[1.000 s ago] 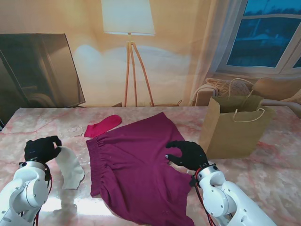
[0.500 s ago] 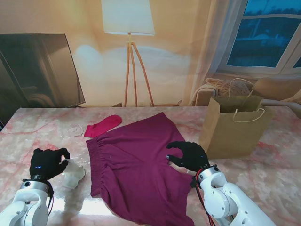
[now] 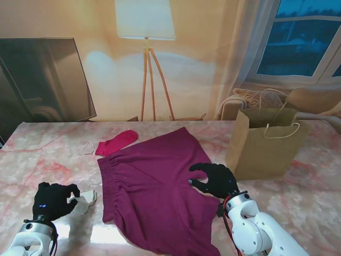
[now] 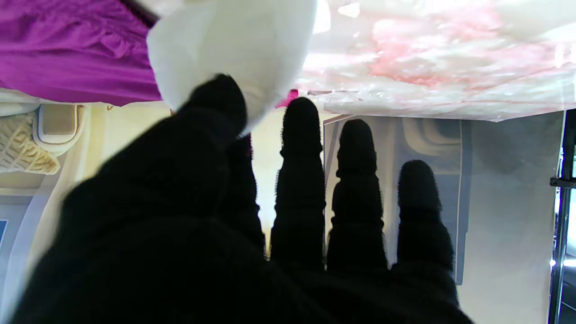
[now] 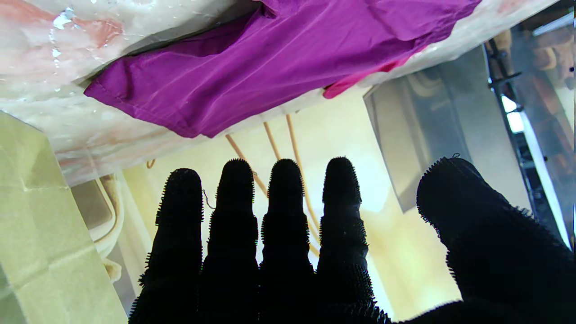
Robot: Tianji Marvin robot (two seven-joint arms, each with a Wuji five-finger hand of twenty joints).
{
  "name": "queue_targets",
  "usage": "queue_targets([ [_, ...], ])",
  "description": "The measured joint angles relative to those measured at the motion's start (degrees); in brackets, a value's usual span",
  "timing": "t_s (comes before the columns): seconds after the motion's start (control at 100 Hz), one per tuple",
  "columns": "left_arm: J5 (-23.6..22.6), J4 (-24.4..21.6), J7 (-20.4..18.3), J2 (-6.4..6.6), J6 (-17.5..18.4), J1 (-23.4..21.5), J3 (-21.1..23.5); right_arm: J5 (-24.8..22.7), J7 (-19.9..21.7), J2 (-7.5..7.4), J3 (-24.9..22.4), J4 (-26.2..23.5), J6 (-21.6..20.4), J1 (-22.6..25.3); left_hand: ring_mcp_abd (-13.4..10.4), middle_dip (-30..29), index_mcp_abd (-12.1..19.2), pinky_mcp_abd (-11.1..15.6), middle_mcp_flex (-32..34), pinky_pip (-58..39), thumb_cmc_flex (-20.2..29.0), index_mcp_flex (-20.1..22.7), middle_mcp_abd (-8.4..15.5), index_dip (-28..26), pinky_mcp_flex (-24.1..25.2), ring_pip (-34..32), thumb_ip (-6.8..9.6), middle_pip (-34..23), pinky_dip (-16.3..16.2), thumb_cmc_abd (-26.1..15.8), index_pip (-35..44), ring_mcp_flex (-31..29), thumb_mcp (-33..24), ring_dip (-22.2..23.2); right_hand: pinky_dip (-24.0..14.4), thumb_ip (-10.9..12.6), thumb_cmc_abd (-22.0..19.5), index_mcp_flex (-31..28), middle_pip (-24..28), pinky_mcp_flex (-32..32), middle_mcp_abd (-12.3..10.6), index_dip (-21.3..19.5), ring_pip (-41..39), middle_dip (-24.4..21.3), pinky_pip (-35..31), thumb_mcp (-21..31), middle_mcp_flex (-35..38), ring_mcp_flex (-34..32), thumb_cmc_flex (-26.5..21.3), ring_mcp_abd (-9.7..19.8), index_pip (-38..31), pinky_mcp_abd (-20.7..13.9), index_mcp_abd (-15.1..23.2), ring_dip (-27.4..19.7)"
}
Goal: Fold the socks and the shorts into the kraft paper bag
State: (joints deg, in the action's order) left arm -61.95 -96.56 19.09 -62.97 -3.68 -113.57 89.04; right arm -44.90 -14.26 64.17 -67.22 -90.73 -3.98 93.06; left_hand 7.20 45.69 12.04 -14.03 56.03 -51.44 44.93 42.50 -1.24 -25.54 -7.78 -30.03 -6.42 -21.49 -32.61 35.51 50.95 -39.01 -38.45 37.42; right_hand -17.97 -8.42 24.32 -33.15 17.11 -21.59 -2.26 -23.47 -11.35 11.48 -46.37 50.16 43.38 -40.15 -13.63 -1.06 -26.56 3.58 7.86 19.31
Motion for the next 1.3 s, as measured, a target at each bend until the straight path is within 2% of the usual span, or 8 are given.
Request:
queue_targets([
  [0.08,-0.1,-1.3,-2.1,-0.05,1.2,-2.1,1.8,-0.2,0.0,-0.02,-0.1,-0.3,0.0,0.3,-0.2,-9.7,-2.4,0.0,-4.4,3.3,-4.4,-0.2,0.0,-0.5,2.0,3.0,-0.93,-0.9,0.0,1.8,-5.3,2.4,-0.6,-1.1,0.0,0.0,0.0,0.0,0.0,0.0,0.0,0.0,0.0,0.0,0.0,0.0,0.0,0.0,0.0,0.0,0.0,0.0,0.0,0.0],
  [0.21,1.0,-5.4,-6.9,-0.07,3.3,-6.4,4.7,-0.3,-0.1,-0.03,-0.3,-0.9,0.1,0.9,-0.2,-14.7,-5.6,-0.1,-8.7,7.9,-13.2,0.2,0.0,-1.0,4.3,7.1,-0.95,2.8,0.0,1.8,-12.8,6.0,-2.8,-2.9,0.0,0.0,0.0,0.0,0.0,0.0,0.0,0.0,0.0,0.0,0.0,-1.0,0.0,0.0,0.0,0.0,0.0,0.0,0.0,0.0],
  [0.52,4.5,-8.5,-7.6,-0.37,4.5,-8.9,6.7,-0.8,-0.4,-0.06,-0.3,-2.2,0.2,2.1,-0.2,-17.6,-4.8,-0.1,-11.1,13.0,-14.3,0.8,0.0,-1.6,5.5,9.9,-0.96,5.5,-0.5,-6.6,-16.4,7.7,5.3,-3.7,0.0,0.0,-0.1,0.0,0.0,0.0,0.0,0.0,0.0,0.0,0.0,-1.0,0.0,0.0,0.0,0.0,0.0,0.0,0.0,0.0],
  [0.68,3.1,-6.2,-8.3,-0.18,0.9,-5.4,4.6,-0.8,-0.4,-0.06,-0.3,-2.3,0.2,2.2,-0.2,-20.9,-11.1,0.3,-17.8,13.0,-13.5,-11.3,0.0,8.8,4.9,11.8,-0.96,8.7,-0.5,-6.2,-34.8,10.2,-0.5,-5.5,0.0,0.0,-0.1,0.0,0.0,0.0,0.0,0.0,0.0,0.0,0.0,-1.0,0.0,0.0,0.0,0.0,0.0,0.0,0.5,0.0],
  [0.83,3.1,-1.8,-13.6,0.58,-2.4,0.4,1.5,-0.8,-0.5,-0.06,-0.3,-2.4,0.2,2.3,-0.3,-21.8,-11.5,1.3,-22.7,14.1,-11.5,-17.1,-0.1,12.2,6.2,13.0,-0.96,9.3,-0.5,-5.7,-39.4,12.8,-2.3,-6.4,0.0,0.0,-0.4,0.0,0.0,0.0,0.0,0.0,0.0,0.0,0.0,-1.0,0.0,0.0,0.0,0.0,0.0,0.0,0.5,0.0],
  [1.05,3.4,6.6,-14.1,1.29,-4.3,7.8,-2.8,-0.8,-0.4,-0.06,-0.3,-2.4,0.1,2.3,-0.3,-21.5,-12.6,2.5,-27.6,16.2,-11.2,-19.2,-0.1,12.8,9.0,13.8,-0.96,9.4,0.7,-4.6,-40.3,18.3,-4.5,-7.2,0.0,0.0,-0.7,0.0,0.0,0.0,0.0,0.0,0.0,0.0,0.0,-1.5,0.0,0.0,0.0,0.0,0.0,0.0,0.5,0.0],
  [1.14,3.9,7.0,-17.4,1.47,-5.9,9.0,-3.4,-0.7,-0.4,-0.06,-0.4,-2.4,0.1,2.3,-0.3,-20.1,-14.4,2.7,-29.5,17.3,-11.2,-18.3,-0.3,12.6,9.8,13.9,-0.96,8.9,1.3,-3.3,-39.4,20.3,-4.5,-7.3,0.0,0.0,-0.7,0.0,0.0,0.0,0.0,0.0,0.0,0.0,0.0,-1.5,0.0,0.0,0.0,0.0,0.0,0.6,0.6,0.0],
  [1.3,1.2,7.8,-18.2,1.96,-5.7,9.8,-4.4,-0.7,-0.4,-0.06,-0.5,-2.4,0.1,2.3,-0.3,-18.8,-12.2,3.8,-30.1,17.3,-11.8,-13.6,-0.8,1.1,10.4,13.9,-0.96,8.9,1.3,-3.2,-27.9,22.0,-4.5,-7.3,0.0,0.0,-0.7,0.0,0.0,0.0,0.0,0.0,0.0,0.0,0.0,-1.5,0.0,0.0,0.0,0.0,0.0,0.6,0.6,0.0],
])
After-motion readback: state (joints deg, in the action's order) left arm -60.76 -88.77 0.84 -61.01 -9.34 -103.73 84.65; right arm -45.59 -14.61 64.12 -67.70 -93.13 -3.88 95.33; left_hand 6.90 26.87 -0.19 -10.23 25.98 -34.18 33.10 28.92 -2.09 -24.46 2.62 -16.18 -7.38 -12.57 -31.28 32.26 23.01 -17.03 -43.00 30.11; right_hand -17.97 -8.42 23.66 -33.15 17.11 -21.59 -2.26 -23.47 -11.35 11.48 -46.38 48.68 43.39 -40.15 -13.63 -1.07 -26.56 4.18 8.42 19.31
